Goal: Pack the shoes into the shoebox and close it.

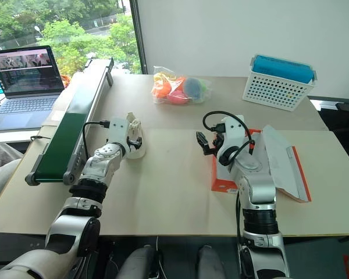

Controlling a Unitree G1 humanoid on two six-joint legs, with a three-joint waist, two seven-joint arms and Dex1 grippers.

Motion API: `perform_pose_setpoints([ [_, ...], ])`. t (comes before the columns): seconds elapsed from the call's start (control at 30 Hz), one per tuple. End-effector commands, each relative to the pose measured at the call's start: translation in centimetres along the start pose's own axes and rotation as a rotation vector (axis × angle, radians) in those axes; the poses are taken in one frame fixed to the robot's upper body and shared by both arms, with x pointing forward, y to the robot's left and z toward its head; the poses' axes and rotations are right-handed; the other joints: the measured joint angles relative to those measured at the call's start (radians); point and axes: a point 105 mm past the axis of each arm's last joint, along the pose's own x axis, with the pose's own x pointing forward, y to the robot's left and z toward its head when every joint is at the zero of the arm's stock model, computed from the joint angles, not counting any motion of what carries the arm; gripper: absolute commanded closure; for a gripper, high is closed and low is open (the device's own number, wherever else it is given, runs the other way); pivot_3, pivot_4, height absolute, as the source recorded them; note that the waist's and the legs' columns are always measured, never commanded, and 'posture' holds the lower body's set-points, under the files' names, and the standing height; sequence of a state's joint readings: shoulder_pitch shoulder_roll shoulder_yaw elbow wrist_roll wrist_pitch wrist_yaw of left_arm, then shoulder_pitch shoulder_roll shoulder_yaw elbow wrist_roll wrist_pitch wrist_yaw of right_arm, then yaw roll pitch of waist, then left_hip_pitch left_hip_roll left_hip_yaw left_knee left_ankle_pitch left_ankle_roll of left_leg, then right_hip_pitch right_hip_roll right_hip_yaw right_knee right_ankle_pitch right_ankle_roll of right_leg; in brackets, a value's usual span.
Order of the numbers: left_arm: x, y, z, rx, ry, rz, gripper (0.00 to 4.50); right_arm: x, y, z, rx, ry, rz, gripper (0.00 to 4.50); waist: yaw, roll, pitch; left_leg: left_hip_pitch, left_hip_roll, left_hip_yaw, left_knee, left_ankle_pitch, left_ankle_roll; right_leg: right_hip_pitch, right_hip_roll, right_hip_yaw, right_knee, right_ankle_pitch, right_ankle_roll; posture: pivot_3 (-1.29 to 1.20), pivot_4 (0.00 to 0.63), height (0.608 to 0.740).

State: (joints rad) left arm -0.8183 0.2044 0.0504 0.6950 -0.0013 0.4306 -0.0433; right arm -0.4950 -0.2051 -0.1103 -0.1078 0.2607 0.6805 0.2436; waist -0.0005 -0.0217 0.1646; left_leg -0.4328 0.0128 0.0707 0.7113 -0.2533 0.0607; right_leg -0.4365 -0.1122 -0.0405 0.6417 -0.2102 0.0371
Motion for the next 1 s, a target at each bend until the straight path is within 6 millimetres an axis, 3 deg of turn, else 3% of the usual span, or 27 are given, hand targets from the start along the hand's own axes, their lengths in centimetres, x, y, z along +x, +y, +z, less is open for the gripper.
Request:
perform_pose_setpoints([
  [0.03,0.8,-0.1,0.6,0.048,-0.005,0.040,0.03,-0.6,-0.4,1.0,0.006,-0.046,-0.006,0.00,0.000,0.000,0.000,0.000,0.000,0.000,0.000,0.000,0.000,0.000,0.000,0.000,0.000,0.000,0.000,0.00,0.150,0.705],
  [0.77,1.7,-0.8,-0.6,-0.030,0.058,0.050,0.03,-0.9,-1.2,0.8,-0.001,-0.044,-0.040,0.00,-0.009,0.000,0.000,0.001,0.000,0.000,0.000,0.000,0.000,0.000,0.000,0.000,0.000,0.000,0.000,0.00,0.150,0.705],
  [0.8,1.7,-0.8,-0.6,-0.031,0.057,0.051,0.55,-0.9,-1.2,0.7,-0.002,-0.043,-0.040,0.00,-0.009,0.000,0.000,0.001,0.000,0.000,0.000,0.000,0.000,0.000,0.000,0.000,0.000,0.000,0.000,0.00,0.150,0.705],
  [0.87,1.7,-0.8,-0.5,-0.033,0.056,0.052,1.07,-0.8,-1.3,0.7,-0.003,-0.043,-0.041,0.00,-0.010,0.000,0.000,0.002,0.000,0.000,0.000,0.000,0.000,0.001,0.000,0.000,0.000,0.000,0.000,0.00,0.150,0.705],
  [1.0,1.7,-0.9,-0.5,-0.037,0.053,0.052,2.63,-0.9,-1.3,0.7,-0.002,-0.044,-0.042,0.00,-0.011,0.000,0.000,0.002,0.000,0.000,0.000,0.000,0.000,0.001,0.000,0.000,0.000,0.000,0.000,0.00,0.150,0.705],
])
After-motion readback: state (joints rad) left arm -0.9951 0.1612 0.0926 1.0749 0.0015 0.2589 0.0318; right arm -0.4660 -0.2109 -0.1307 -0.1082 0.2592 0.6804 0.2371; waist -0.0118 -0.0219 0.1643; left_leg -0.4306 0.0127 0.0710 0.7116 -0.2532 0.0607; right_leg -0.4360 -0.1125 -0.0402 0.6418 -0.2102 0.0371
